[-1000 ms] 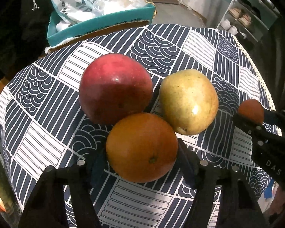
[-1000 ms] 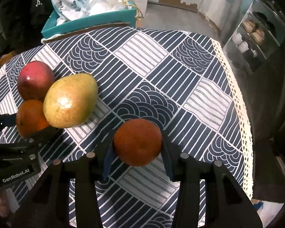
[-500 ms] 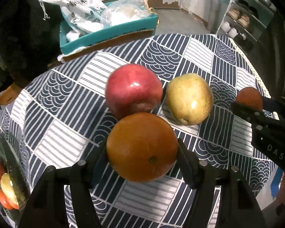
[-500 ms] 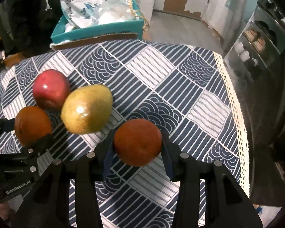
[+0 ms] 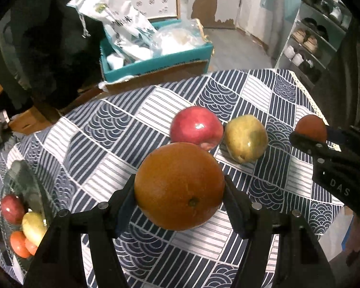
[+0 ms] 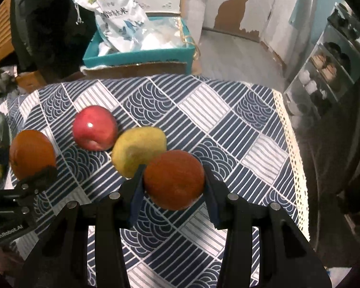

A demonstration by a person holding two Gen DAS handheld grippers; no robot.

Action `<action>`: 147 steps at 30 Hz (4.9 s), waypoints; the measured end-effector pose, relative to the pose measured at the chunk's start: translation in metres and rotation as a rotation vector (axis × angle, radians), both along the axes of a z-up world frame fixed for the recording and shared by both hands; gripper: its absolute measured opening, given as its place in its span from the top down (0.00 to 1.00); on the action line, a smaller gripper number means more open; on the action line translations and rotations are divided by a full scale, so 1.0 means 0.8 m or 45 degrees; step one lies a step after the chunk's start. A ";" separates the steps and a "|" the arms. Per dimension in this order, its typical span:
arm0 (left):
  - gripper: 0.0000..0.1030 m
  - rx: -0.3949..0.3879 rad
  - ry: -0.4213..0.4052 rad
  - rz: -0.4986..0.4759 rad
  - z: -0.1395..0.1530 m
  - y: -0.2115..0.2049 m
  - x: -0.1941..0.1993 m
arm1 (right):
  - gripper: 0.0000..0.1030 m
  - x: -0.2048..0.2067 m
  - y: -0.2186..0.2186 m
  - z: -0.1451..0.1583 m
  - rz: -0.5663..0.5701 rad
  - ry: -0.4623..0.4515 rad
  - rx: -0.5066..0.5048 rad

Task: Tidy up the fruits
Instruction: 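Lift the tangerine and large orange and carry both over the glass bowl, then lower the tangerine and large orange into the bowl and open both tools, then withdraw both tools from the bowl toward the red apple and pear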

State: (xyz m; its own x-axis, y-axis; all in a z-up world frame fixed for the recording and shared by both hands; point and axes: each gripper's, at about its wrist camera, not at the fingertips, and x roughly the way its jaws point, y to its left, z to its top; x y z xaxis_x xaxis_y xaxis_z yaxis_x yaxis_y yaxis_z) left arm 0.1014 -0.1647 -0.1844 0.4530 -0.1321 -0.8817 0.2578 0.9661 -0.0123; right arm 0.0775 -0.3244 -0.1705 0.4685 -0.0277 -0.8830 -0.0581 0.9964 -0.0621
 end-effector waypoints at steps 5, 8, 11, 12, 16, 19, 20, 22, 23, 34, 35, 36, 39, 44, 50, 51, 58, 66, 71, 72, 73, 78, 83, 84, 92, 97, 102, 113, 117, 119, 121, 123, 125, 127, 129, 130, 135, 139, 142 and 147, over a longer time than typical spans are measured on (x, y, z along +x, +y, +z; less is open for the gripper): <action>0.34 -0.010 -0.032 0.023 0.018 0.014 -0.008 | 0.57 -0.003 0.009 0.017 0.020 -0.033 -0.004; 0.34 -0.010 -0.053 0.037 0.028 0.022 -0.012 | 0.57 -0.006 0.018 0.029 0.040 -0.059 -0.004; 0.34 -0.010 -0.071 0.050 0.038 0.030 -0.017 | 0.57 -0.008 0.026 0.039 0.058 -0.079 -0.003; 0.34 -0.010 -0.078 0.055 0.041 0.032 -0.019 | 0.57 -0.008 0.030 0.044 0.066 -0.089 -0.004; 0.34 -0.006 -0.109 0.069 0.052 0.042 -0.026 | 0.57 -0.011 0.044 0.060 0.094 -0.126 -0.007; 0.34 -0.014 -0.123 0.088 0.062 0.053 -0.030 | 0.57 -0.014 0.054 0.070 0.118 -0.149 -0.002; 0.34 -0.016 -0.127 0.094 0.065 0.056 -0.031 | 0.57 -0.015 0.056 0.072 0.122 -0.155 -0.002; 0.34 -0.022 -0.140 0.108 0.071 0.064 -0.034 | 0.57 -0.016 0.062 0.079 0.134 -0.168 0.003; 0.34 -0.025 -0.145 0.113 0.074 0.068 -0.035 | 0.57 -0.017 0.066 0.083 0.142 -0.176 0.010; 0.34 -0.043 -0.189 0.187 0.099 0.113 -0.048 | 0.57 -0.022 0.111 0.116 0.228 -0.246 0.049; 0.34 -0.045 -0.195 0.192 0.102 0.117 -0.050 | 0.57 -0.022 0.113 0.118 0.234 -0.248 0.052; 0.34 -0.048 -0.199 0.203 0.104 0.123 -0.051 | 0.57 -0.022 0.119 0.121 0.244 -0.254 0.058; 0.34 -0.059 -0.207 0.228 0.109 0.137 -0.054 | 0.57 -0.021 0.133 0.125 0.268 -0.262 0.065; 0.34 -0.070 -0.217 0.261 0.116 0.161 -0.059 | 0.57 -0.018 0.157 0.132 0.308 -0.273 0.076; 0.33 -0.077 -0.221 0.316 0.115 0.193 -0.063 | 0.57 -0.011 0.192 0.133 0.358 -0.271 0.087; 0.34 -0.079 -0.219 0.325 0.114 0.198 -0.064 | 0.57 -0.010 0.201 0.132 0.370 -0.271 0.090; 0.34 -0.085 -0.211 0.409 0.107 0.244 -0.067 | 0.57 -0.001 0.245 0.129 0.439 -0.257 0.096; 0.34 -0.085 -0.199 0.513 0.098 0.299 -0.071 | 0.57 0.006 0.293 0.123 0.513 -0.242 0.098; 0.34 -0.089 -0.187 0.565 0.093 0.327 -0.073 | 0.57 0.009 0.321 0.120 0.555 -0.233 0.099; 0.34 -0.090 -0.184 0.576 0.092 0.332 -0.073 | 0.57 0.010 0.328 0.118 0.566 -0.232 0.099; 0.34 -0.093 -0.183 0.586 0.091 0.337 -0.074 | 0.57 0.011 0.331 0.118 0.571 -0.230 0.099; 0.34 -0.089 -0.165 0.630 0.082 0.358 -0.073 | 0.57 0.015 0.359 0.110 0.611 -0.209 0.106; 0.34 -0.080 -0.130 0.662 0.065 0.372 -0.070 | 0.57 0.020 0.379 0.100 0.637 -0.182 0.115; 0.33 -0.080 -0.119 0.668 0.060 0.374 -0.069 | 0.57 0.022 0.383 0.096 0.644 -0.176 0.118; 0.33 -0.095 -0.039 0.712 0.023 0.392 -0.060 | 0.57 0.040 0.406 0.060 0.675 -0.072 0.194; 0.33 -0.110 0.012 0.731 0.004 0.397 -0.055 | 0.57 0.046 0.421 0.027 0.698 0.010 0.194; 0.33 -0.096 0.053 0.729 -0.011 0.396 -0.052 | 0.57 0.044 0.430 0.004 0.721 0.059 0.187; 0.33 -0.089 0.107 0.729 -0.025 0.397 -0.049 | 0.57 0.048 0.436 -0.016 0.721 0.121 0.200; 0.33 -0.094 0.131 0.724 -0.029 0.396 -0.047 | 0.57 0.050 0.438 -0.013 0.724 0.125 0.224; 0.33 -0.079 0.142 0.715 -0.031 0.394 -0.046 | 0.57 0.050 0.439 -0.013 0.727 0.126 0.234; 0.33 -0.062 0.157 0.707 -0.034 0.392 -0.046 | 0.57 0.051 0.441 -0.012 0.726 0.131 0.238; 0.33 -0.059 0.179 0.706 -0.037 0.391 -0.046 | 0.56 0.052 0.442 -0.012 0.726 0.134 0.245; 0.33 -0.072 0.185 0.705 -0.038 0.392 -0.046 | 0.51 0.052 0.442 -0.012 0.729 0.137 0.254; 0.33 -0.082 0.186 0.710 -0.038 0.393 -0.047 | 0.46 0.052 0.441 -0.008 0.730 0.131 0.275; 0.33 -0.083 0.181 0.709 -0.037 0.394 -0.047 | 0.43 0.053 0.441 -0.004 0.727 0.121 0.282; 0.32 -0.089 0.171 0.706 -0.035 0.394 -0.047 | 0.43 0.053 0.441 -0.001 0.727 0.118 0.287; 0.17 -0.042 0.072 0.713 -0.014 0.390 -0.051 | 0.40 0.055 0.436 0.005 0.706 0.106 0.299; 0.17 -0.060 0.067 0.706 -0.007 0.390 -0.051 | 0.40 0.055 0.428 0.012 0.682 0.092 0.302; 0.17 -0.055 0.057 0.697 -0.001 0.387 -0.053 | 0.40 0.054 0.420 0.022 0.663 0.061 0.296; 0.17 -0.042 0.025 0.670 0.014 0.378 -0.058 | 0.36 0.049 0.405 0.037 0.634 0.017 0.279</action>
State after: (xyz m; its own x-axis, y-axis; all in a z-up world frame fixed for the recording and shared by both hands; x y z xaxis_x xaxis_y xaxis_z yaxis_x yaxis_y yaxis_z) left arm 0.0553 0.1376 -0.1728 0.4491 0.0811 -0.8898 -0.2628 0.9638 -0.0447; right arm 0.1170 -0.0003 -0.1407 0.3666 0.3799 -0.8493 -0.5255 0.8378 0.1479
